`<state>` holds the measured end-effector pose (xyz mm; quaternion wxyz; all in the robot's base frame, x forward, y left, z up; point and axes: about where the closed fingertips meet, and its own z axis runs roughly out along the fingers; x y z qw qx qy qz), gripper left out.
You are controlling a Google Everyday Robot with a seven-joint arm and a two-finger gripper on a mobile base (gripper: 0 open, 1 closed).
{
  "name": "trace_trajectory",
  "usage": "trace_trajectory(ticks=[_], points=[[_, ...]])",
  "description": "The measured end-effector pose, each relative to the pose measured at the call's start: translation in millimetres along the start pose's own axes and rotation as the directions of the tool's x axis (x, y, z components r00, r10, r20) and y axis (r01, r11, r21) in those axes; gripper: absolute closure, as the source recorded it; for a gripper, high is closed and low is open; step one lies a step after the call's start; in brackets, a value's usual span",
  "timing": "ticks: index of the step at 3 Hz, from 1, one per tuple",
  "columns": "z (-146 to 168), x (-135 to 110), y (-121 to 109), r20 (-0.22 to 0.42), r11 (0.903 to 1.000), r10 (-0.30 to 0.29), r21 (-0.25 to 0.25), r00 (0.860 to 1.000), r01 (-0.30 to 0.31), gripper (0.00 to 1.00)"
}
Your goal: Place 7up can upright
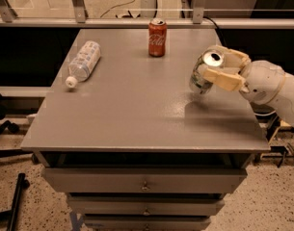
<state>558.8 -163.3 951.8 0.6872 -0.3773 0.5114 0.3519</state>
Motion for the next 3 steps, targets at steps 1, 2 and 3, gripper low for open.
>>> trace_trajectory(ticks=[1, 2, 3], points=[[-4, 1, -2, -0.003, 0.9973, 0.064, 0.038, 0.998, -0.064, 1.0], [-8, 8, -4, -0.028, 0.9909, 0.118, 0.069, 0.993, -0.115, 1.0], [-10, 18, -4, -0.078, 0.9884, 0.134, 0.081, 0.988, -0.128, 1.0]])
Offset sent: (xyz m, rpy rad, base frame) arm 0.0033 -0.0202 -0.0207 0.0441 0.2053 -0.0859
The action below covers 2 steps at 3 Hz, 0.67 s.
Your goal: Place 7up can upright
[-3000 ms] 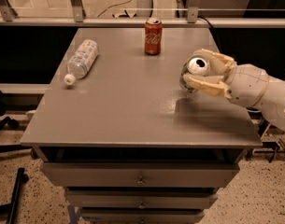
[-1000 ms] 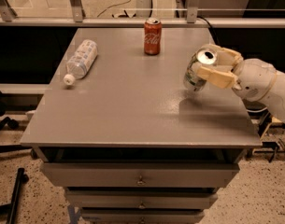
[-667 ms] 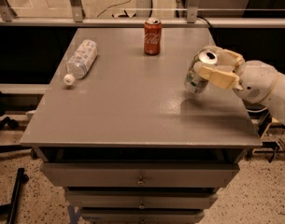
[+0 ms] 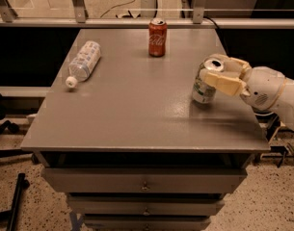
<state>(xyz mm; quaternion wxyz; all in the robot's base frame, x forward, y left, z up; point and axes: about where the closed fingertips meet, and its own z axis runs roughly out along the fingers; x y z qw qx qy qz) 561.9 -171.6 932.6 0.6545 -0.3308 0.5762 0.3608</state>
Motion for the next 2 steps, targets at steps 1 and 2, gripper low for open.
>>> trace_trajectory(ticks=[1, 2], points=[[-0.8, 10.9, 0.3, -0.022, 0.9999, 0.014, 0.007, 1.0, -0.014, 1.0], [-2.5, 17.9, 0.5, -0.021, 0.9996, 0.026, 0.013, 0.999, -0.026, 1.0]])
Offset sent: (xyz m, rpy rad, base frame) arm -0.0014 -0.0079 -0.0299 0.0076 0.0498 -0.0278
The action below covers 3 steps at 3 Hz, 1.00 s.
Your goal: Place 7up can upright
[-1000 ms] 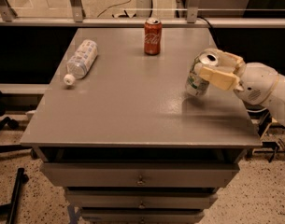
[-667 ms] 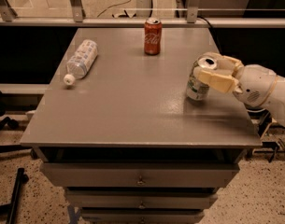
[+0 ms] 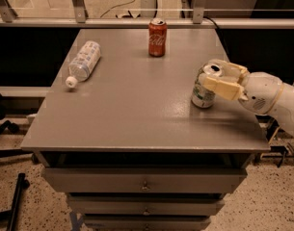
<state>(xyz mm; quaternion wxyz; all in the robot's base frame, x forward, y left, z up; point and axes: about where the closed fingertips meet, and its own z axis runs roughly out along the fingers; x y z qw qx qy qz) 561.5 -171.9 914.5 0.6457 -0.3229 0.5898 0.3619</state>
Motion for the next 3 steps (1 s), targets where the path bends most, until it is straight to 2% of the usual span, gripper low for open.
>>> trace_trajectory(ticks=[1, 3], points=[[-3.3, 3.3, -1.3, 0.014, 0.9999, 0.007, 0.011, 1.0, -0.007, 0.82], [1.2, 1.8, 1.1, 0.015, 1.0, 0.005, 0.003, 1.0, -0.005, 0.36]])
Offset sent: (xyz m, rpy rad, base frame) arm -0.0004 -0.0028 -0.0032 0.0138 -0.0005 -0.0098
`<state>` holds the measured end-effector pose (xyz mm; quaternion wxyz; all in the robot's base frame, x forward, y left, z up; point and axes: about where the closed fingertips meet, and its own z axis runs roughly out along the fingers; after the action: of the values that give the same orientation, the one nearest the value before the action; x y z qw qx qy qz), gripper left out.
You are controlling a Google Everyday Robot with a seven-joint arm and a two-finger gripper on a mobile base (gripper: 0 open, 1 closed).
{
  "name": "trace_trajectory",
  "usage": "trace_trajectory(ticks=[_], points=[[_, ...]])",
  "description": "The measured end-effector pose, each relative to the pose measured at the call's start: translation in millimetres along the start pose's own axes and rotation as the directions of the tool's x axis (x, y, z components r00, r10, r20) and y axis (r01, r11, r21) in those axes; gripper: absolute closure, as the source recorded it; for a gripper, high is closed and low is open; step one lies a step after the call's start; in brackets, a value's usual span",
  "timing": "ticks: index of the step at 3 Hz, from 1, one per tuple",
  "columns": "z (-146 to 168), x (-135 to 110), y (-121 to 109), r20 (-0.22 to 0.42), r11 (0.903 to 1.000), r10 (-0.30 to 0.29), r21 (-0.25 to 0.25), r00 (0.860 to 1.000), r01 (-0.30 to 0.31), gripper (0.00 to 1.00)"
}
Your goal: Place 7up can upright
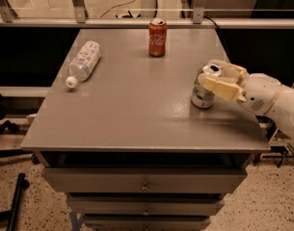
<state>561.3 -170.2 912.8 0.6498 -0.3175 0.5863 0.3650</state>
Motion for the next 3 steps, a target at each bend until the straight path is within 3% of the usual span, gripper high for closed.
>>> trace_trajectory(ticks=[1, 2, 3], points=[[2.4, -0.8, 1.3, 0.001, 1.0, -0.001, -0.004, 1.0, 0.001, 0.13], [4.9, -1.6, 2.7, 0.002, 1.0, -0.002, -0.009, 1.0, 0.002, 0.0], [5.0, -1.6, 2.7, 0.002, 1.0, -0.002, -0.009, 1.0, 0.002, 0.0]])
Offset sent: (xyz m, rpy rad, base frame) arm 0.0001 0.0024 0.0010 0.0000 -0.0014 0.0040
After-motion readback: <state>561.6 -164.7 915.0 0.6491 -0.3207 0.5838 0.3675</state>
